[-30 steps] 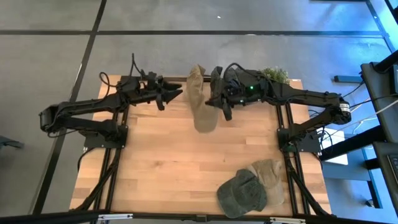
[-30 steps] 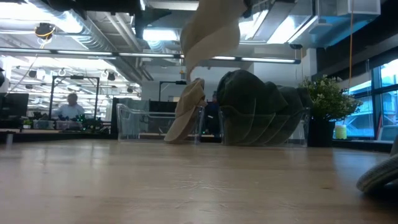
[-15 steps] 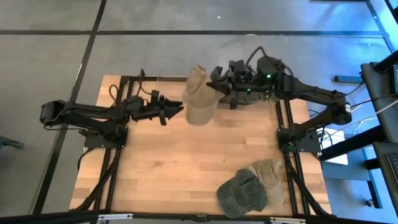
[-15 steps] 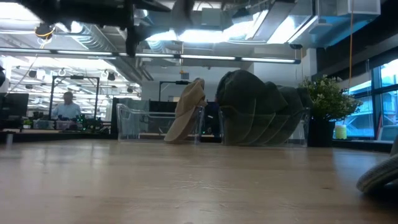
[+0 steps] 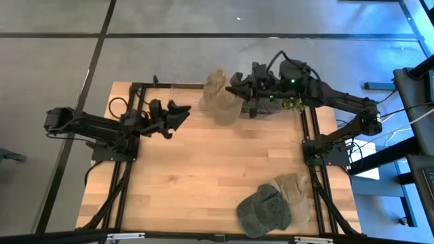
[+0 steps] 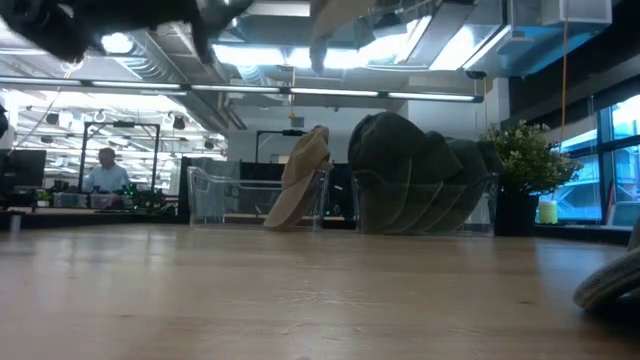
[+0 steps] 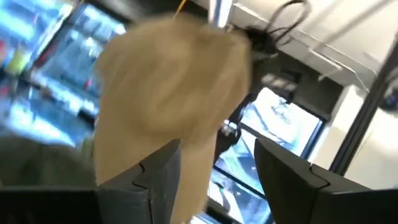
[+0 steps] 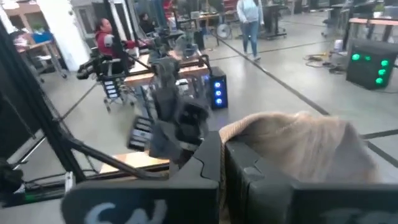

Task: Pick & Place hat
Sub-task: Put the brown cap into the left transparent bin

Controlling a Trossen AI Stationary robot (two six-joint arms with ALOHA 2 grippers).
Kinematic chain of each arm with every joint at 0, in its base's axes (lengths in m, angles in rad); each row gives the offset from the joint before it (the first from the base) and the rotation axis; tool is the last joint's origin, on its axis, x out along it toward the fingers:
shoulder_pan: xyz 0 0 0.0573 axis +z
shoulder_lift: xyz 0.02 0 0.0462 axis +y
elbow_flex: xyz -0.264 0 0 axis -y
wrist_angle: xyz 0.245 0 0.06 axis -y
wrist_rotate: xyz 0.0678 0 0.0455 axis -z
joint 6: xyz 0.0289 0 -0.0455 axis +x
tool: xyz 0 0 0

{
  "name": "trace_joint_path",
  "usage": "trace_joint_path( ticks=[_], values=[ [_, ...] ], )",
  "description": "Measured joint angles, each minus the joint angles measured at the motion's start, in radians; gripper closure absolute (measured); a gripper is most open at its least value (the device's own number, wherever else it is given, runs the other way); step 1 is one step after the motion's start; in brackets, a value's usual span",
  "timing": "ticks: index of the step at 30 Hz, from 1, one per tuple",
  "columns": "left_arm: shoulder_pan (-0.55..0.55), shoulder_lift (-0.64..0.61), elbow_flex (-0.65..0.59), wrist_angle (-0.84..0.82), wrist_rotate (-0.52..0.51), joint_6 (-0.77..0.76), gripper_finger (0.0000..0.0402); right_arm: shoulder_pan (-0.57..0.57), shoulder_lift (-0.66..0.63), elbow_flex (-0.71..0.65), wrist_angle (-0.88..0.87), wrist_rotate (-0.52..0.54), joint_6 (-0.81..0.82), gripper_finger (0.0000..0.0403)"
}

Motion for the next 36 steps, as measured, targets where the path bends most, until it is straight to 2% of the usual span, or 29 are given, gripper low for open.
trace_joint_path(
  ticks=[3, 6, 9, 12, 17, 23, 27, 32, 36],
  values=[
    [0.031, -0.024, 0.106, -0.173, 0.063, 0.081, 0.0204, 0.000, 0.003, 0.000, 0.000, 0.006, 0.007, 0.0399],
    [0.083, -0.050, 0.262, -0.554, 0.165, 0.091, 0.0204, 0.007, 0.005, 0.000, -0.007, -0.002, 0.030, 0.0399],
    [0.123, -0.046, 0.446, -1.004, 0.199, 0.161, 0.0204, 0.026, 0.007, 0.000, -0.048, -0.013, 0.031, 0.0399],
    [0.136, -0.025, 0.600, -1.251, 0.202, 0.316, 0.0204, 0.044, 0.007, 0.000, -0.102, -0.013, 0.029, 0.0399],
    [0.135, 0.018, 0.822, -1.444, 0.248, 0.605, 0.0204, 0.065, 0.007, 0.000, -0.177, -0.020, 0.029, 0.0399],
    [0.150, 0.162, 1.105, -1.777, 0.242, 0.698, 0.0217, 0.086, 0.028, 0.000, -0.186, -0.062, 0.030, 0.0399],
    [0.151, 0.255, 1.239, -1.870, 0.308, 0.822, 0.0232, 0.099, 0.051, 0.000, -0.188, -0.104, 0.029, 0.0399],
    [0.151, 0.358, 1.345, -1.956, 0.407, 0.839, 0.0245, 0.112, 0.073, 0.000, -0.184, -0.121, 0.029, 0.0399],
    [0.148, 0.400, 1.368, -1.974, 0.417, 0.807, 0.0246, 0.123, 0.089, 0.000, -0.184, -0.141, 0.029, 0.0399]
  ],
)
